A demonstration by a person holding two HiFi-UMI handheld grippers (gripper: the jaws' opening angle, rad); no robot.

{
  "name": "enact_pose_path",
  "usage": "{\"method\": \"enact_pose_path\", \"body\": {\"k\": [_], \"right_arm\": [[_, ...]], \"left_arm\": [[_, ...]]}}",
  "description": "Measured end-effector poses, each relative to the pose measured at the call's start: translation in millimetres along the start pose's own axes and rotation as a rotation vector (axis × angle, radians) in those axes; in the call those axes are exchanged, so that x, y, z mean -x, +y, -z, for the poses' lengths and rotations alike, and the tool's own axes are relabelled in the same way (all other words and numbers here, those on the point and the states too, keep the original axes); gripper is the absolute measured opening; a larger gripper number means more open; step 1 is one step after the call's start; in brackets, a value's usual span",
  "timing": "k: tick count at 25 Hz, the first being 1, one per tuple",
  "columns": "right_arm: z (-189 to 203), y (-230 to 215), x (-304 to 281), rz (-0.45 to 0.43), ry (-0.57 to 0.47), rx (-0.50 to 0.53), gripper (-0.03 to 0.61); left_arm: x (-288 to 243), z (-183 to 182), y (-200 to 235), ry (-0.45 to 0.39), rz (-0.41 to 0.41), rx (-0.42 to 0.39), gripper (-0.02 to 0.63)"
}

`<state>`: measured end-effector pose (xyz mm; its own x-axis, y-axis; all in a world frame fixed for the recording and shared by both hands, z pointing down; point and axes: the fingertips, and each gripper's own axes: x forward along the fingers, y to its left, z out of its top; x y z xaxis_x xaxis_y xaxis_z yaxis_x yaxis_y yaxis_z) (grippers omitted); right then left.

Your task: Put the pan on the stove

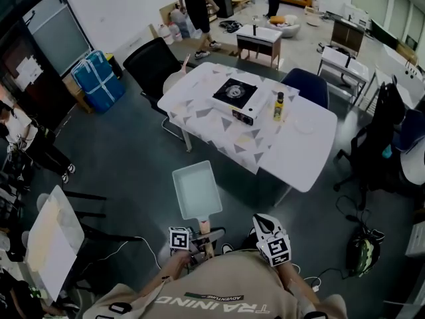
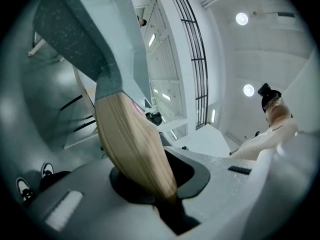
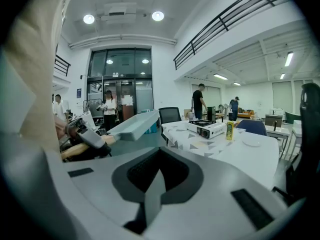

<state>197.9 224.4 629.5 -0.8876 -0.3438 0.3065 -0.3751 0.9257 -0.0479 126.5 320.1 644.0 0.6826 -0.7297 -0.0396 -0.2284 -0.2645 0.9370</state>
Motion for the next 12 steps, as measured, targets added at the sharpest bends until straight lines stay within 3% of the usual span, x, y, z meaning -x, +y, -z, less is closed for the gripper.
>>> {"method": "enact_pose_path", "body": {"k": [12], "right_arm": [[-31.8,-57.9,-85.3,-0.084,-0.059,0.028,-0.002]], "left_arm": [[-14.6,-85.1,23.0,-0.053,-0.062,0.006,0.046]]}}
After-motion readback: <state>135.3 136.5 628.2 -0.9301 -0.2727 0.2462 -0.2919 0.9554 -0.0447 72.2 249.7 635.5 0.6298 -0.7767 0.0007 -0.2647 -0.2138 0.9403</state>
